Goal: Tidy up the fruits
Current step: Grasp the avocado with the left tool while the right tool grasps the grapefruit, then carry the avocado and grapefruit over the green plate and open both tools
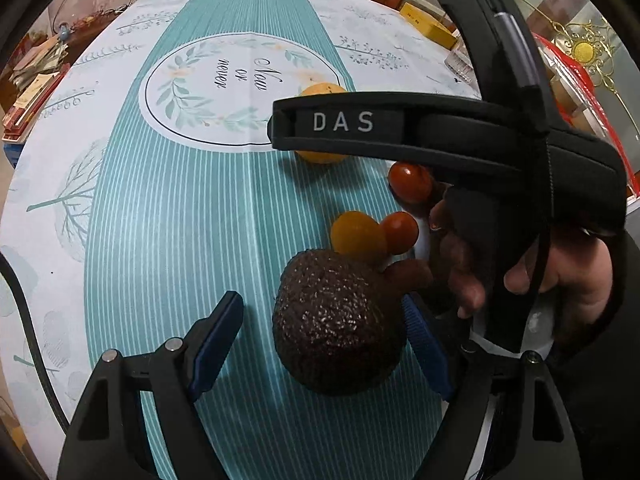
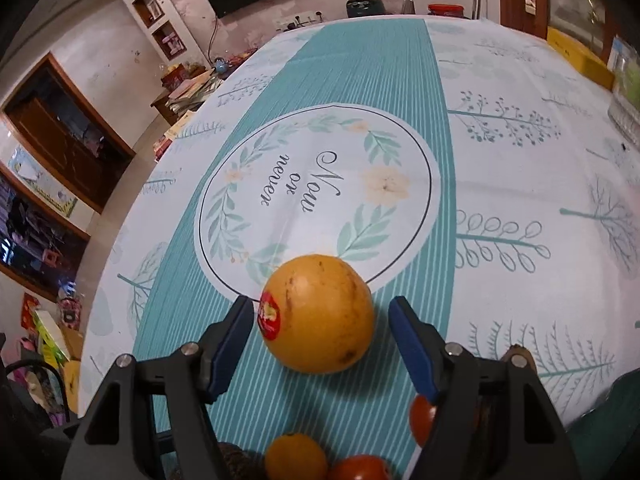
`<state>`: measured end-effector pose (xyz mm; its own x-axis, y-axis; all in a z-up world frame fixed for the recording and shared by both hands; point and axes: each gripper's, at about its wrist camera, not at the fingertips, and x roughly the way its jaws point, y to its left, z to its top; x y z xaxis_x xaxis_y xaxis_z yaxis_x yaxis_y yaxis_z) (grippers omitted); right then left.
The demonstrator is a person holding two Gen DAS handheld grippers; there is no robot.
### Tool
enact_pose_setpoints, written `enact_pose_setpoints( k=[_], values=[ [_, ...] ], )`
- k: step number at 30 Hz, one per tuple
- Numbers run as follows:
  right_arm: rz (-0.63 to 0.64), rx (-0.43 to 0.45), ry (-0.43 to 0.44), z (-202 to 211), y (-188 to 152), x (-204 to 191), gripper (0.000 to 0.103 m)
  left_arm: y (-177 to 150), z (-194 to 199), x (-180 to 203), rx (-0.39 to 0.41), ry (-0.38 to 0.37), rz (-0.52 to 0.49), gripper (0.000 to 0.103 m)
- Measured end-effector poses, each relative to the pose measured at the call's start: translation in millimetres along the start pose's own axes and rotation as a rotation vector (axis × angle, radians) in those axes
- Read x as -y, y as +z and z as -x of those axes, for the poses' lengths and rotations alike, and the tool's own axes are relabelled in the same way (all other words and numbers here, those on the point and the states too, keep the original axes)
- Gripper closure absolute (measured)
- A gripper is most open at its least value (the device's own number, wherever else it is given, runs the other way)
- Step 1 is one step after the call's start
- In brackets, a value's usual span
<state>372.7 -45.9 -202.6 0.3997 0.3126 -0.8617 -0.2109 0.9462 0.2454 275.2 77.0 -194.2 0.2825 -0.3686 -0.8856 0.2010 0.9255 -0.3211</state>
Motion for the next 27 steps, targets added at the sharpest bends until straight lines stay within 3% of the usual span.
enact_pose_setpoints(
  k=[3, 5, 15, 21, 27],
  values=[
    [0.025, -0.008, -0.006, -1, 1, -2, 0.052, 1, -2, 0, -0.006, -0.025, 0.01, 0.032],
    [0.061, -0.01, -0.03, 0, -1, -6, 0.052, 3, -3, -1, -0.006, -0.052, 0.016, 0.041],
    [0.025, -0.036, -0.071, 12, -5, -6, 0.053, -13, 9, 1, -0.037, 0.006, 0.011, 0.042],
    [-0.012, -0.012, -0.116, 43, -19, -8, 0.053, -35, 28, -10, -0.057, 0.05, 0.036, 0.042],
    [-0.038, -0.007, -0.162, 78, -47, -18, 0.053, -63, 52, -19, -0.066, 0.048, 0.061, 0.042]
  ],
)
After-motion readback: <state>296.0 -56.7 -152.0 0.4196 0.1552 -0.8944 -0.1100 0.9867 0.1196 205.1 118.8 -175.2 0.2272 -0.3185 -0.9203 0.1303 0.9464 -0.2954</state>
